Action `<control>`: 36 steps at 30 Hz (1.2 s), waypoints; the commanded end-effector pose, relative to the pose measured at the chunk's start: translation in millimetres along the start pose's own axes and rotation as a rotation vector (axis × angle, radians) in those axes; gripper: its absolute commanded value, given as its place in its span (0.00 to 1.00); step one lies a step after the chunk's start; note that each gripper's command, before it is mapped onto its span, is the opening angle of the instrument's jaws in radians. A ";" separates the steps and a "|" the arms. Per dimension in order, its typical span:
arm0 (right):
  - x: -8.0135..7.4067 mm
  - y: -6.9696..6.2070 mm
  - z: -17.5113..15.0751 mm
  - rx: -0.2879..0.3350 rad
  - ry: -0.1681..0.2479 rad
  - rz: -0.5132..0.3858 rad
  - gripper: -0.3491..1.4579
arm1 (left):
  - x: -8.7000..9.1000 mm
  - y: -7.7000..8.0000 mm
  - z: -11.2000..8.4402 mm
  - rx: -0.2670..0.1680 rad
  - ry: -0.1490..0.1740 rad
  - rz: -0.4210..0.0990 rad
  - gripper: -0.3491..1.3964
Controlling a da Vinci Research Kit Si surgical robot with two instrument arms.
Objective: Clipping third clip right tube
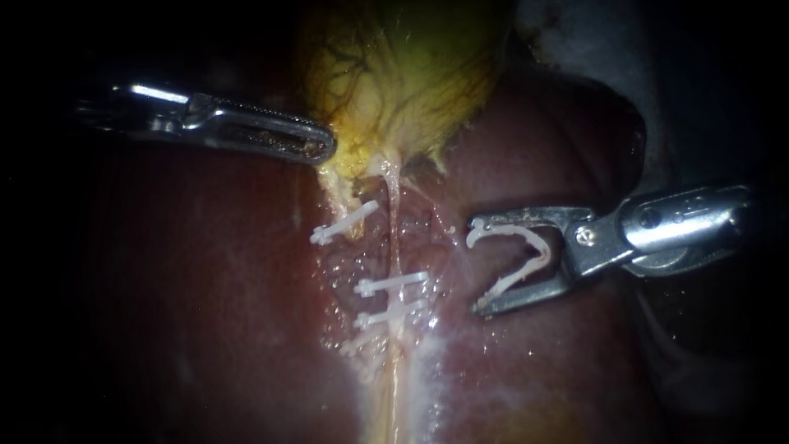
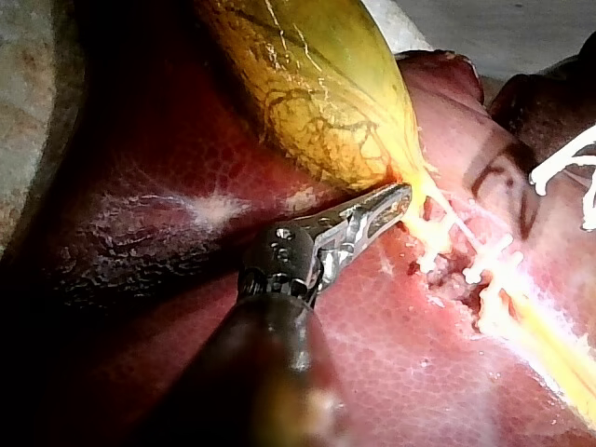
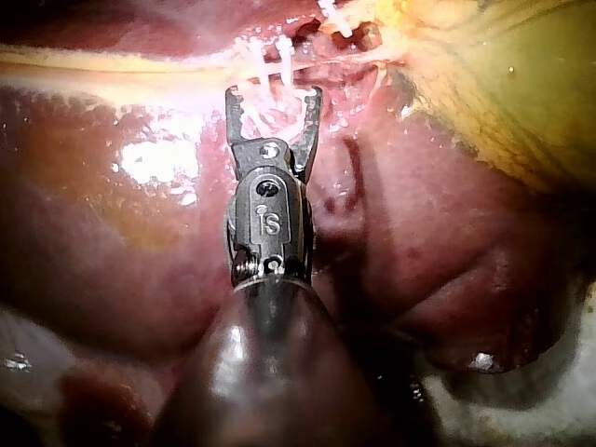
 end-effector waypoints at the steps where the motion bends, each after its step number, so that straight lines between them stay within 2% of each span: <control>1: 0.0 0.0 0.0 0.000 0.000 0.000 0.53 | -0.1 -0.2 -0.2 0.000 0.000 0.000 0.00; 6: 0.0 0.0 0.0 0.000 0.000 0.000 0.53 | -1.2 -1.0 -2.3 0.014 0.005 -0.007 0.00; 12: 0.0 0.0 0.1 -0.001 0.000 0.000 0.53 | -3.4 -1.9 -5.6 -0.008 -0.004 -0.021 0.00; 15: 0.1 0.0 0.2 -0.001 0.000 0.001 0.53 | -3.8 -2.0 -6.2 -0.012 -0.010 -0.018 0.00; 19: 0.4 0.2 0.8 0.001 0.000 0.003 0.52 | -3.7 -2.0 -6.2 -0.012 -0.010 -0.017 0.00; 21: 0.6 0.6 1.4 0.033 0.005 0.039 0.52 | -3.7 -2.0 -6.2 -0.013 -0.010 -0.017 0.00; 25: 0.9 1.7 2.7 0.174 0.013 0.153 0.50 | -3.7 -2.0 -6.2 -0.013 -0.010 -0.017 0.00; 27: 0.9 2.4 3.4 0.209 0.028 0.215 0.49 | -3.8 -2.0 -6.2 -0.013 -0.011 -0.017 0.00; 31: 0.7 3.8 4.9 0.235 0.079 0.316 0.49 | -3.8 -2.0 -6.2 -0.013 -0.011 -0.017 0.00; 36: 0.1 5.9 7.1 0.240 0.099 0.406 0.49 | -3.8 -2.1 -6.2 -0.013 -0.011 -0.017 0.00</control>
